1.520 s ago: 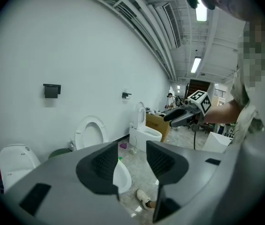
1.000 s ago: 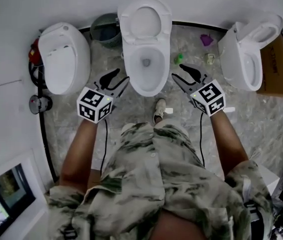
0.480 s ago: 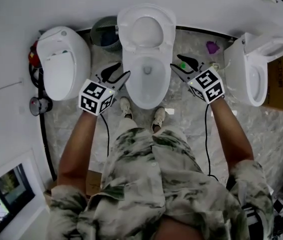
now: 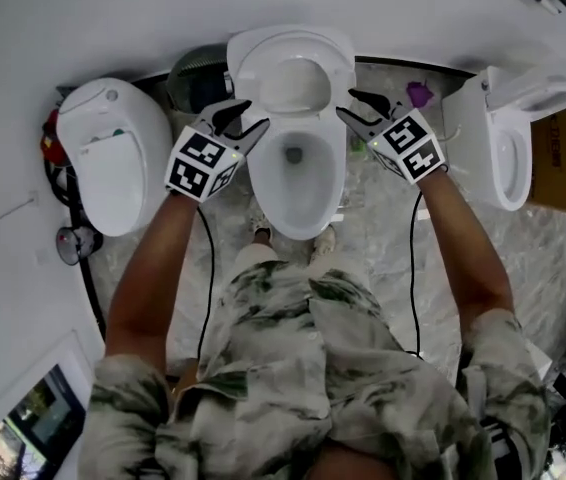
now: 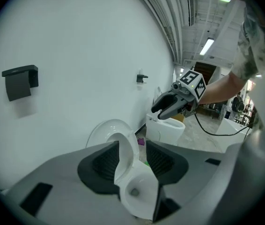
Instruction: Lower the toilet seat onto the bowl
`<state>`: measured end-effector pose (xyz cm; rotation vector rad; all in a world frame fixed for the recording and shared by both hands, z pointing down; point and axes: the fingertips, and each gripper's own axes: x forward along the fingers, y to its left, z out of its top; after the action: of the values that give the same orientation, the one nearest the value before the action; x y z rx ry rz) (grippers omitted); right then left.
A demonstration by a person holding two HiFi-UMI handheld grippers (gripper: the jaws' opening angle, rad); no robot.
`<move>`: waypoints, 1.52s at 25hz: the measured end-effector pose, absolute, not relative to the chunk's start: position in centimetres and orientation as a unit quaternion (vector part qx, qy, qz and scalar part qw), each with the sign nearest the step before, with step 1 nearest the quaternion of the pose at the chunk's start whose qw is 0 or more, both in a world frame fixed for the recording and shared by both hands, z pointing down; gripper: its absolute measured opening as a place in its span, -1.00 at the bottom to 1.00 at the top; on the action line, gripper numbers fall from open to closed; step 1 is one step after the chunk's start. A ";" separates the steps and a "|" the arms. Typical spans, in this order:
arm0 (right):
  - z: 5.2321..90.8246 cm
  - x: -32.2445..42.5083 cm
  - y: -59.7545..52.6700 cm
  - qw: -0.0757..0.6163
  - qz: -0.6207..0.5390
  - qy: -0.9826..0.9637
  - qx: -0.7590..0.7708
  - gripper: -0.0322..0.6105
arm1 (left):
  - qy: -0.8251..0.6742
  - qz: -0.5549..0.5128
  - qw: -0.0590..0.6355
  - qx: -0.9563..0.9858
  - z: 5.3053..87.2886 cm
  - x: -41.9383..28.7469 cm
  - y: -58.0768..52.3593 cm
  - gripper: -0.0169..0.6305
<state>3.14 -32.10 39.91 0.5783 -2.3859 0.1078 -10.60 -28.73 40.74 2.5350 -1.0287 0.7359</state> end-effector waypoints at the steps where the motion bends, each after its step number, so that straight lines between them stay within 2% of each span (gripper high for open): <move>1: 40.3 2.7 -33.2 0.340 0.040 -0.913 0.224 -0.36 | -0.355 0.260 0.153 0.885 41.1 -10.9 -29.9 -0.35; 16: 45.8 -1.0 -45.7 0.402 0.017 -0.885 0.233 -0.40 | -0.317 0.293 0.141 0.891 46.2 -12.5 -42.4 -0.35; 32: 49.5 -2.6 -50.8 0.430 0.017 -0.873 0.230 -0.43 | -0.300 0.330 0.139 0.884 50.1 -12.0 -48.3 -0.38; 38: 50.2 -2.5 -51.4 0.429 0.019 -0.873 0.234 -0.49 | -0.299 0.335 0.143 0.882 50.9 -11.6 -48.8 -0.46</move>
<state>-2.46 -51.43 50.19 0.5831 -2.1784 0.0470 -11.56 -48.76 50.86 2.5448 -0.8628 0.9656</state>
